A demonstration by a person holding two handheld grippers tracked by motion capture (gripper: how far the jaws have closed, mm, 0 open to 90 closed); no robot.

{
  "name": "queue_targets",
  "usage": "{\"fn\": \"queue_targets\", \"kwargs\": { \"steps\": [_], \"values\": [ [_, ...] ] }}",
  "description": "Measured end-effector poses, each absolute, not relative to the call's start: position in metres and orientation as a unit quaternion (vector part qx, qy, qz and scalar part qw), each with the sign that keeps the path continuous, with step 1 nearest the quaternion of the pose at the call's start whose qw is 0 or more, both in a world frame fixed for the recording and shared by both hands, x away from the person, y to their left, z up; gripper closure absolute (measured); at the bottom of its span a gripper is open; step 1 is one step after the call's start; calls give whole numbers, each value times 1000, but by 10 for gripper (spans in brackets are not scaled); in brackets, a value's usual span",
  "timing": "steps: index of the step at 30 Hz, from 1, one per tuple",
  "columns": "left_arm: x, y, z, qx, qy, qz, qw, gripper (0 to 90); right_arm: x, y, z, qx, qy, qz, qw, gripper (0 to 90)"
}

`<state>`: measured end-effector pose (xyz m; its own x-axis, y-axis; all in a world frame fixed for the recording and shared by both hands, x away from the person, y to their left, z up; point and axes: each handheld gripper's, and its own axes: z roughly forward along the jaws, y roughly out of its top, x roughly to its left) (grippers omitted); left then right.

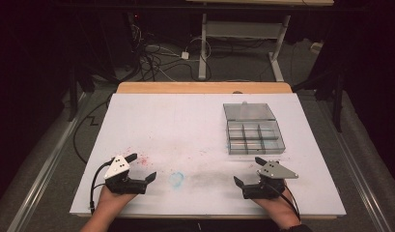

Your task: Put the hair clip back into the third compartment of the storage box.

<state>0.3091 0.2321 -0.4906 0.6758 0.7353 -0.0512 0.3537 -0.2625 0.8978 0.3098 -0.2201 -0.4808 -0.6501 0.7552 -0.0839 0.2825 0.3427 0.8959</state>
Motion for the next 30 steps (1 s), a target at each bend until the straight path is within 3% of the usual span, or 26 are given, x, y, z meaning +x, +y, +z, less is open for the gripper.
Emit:
{"fn": "queue_targets", "kwargs": {
  "steps": [30],
  "values": [
    [311, 231, -490, 781, 343, 183, 488, 1, 305, -228, -473, 326, 783, 463, 259, 20]
  ]
}}
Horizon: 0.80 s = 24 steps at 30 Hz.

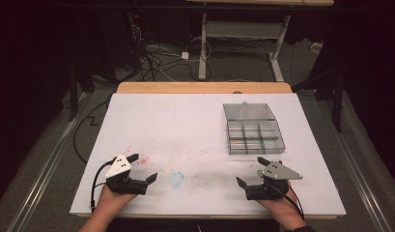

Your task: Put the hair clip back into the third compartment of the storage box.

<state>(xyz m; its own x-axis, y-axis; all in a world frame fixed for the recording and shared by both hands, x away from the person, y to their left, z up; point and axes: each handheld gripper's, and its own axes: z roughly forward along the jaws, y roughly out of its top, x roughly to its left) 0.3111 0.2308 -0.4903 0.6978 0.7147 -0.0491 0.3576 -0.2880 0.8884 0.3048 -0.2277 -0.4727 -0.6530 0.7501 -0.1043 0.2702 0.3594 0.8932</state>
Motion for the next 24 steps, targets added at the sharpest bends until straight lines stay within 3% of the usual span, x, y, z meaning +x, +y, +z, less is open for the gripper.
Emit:
{"fn": "queue_targets", "kwargs": {
  "steps": [24],
  "values": [
    [311, 230, -490, 784, 339, 182, 488, 1, 303, -265, -465, 366, 765, 455, 272, 148]
  ]
}}
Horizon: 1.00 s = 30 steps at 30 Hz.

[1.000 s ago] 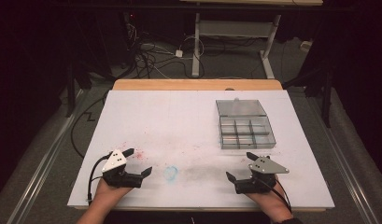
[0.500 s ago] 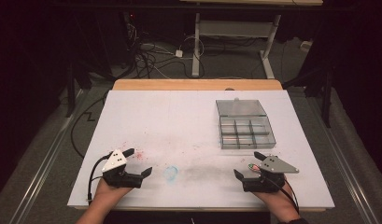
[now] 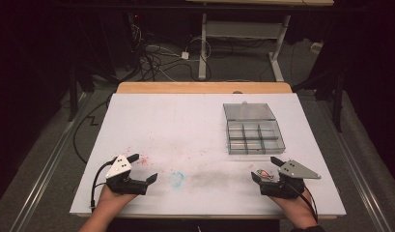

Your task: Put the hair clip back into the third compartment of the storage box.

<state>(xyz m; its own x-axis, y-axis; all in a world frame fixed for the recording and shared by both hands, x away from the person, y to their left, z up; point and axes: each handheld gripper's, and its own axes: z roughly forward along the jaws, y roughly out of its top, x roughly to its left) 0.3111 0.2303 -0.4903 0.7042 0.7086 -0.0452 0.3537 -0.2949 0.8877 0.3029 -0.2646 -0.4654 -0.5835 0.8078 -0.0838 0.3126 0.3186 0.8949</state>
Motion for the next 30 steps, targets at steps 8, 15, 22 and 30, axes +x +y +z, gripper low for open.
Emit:
{"fn": "queue_targets", "kwargs": {
  "steps": [8, 15, 22, 30],
  "values": [
    [311, 230, -490, 785, 338, 182, 487, 1, 304, -279, -464, 386, 759, 450, 270, 242],
    [311, 230, -490, 785, 337, 181, 487, 1, 304, -288, -463, 400, 755, 447, 265, 327],
    [311, 230, -490, 786, 336, 182, 486, 1, 305, -294, -463, 412, 753, 443, 258, 458],
    [311, 230, -490, 787, 336, 181, 485, 1, 308, -299, -467, 425, 758, 434, 238, 608]
  ]
}}
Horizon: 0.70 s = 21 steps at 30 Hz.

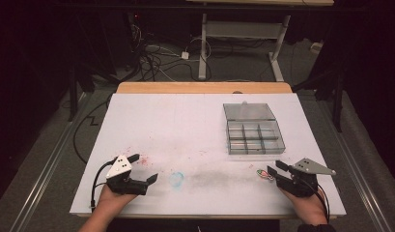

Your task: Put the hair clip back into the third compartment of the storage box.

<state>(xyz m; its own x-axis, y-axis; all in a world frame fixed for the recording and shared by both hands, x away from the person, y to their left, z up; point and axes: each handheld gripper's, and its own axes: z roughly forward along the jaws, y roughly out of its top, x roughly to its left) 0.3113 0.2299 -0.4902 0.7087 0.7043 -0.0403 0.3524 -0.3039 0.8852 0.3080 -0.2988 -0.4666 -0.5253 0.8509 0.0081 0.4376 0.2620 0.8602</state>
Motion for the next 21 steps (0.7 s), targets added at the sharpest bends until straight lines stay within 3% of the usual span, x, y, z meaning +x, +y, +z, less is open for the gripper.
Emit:
{"fn": "queue_targets", "kwargs": {
  "steps": [8, 21],
  "values": [
    [311, 230, -490, 787, 335, 181, 485, 1, 313, -298, -473, 436, 769, 415, 215, 780],
    [311, 230, -490, 788, 335, 180, 484, 1, 320, -293, -480, 435, 788, 395, 181, 685]
  ]
}}
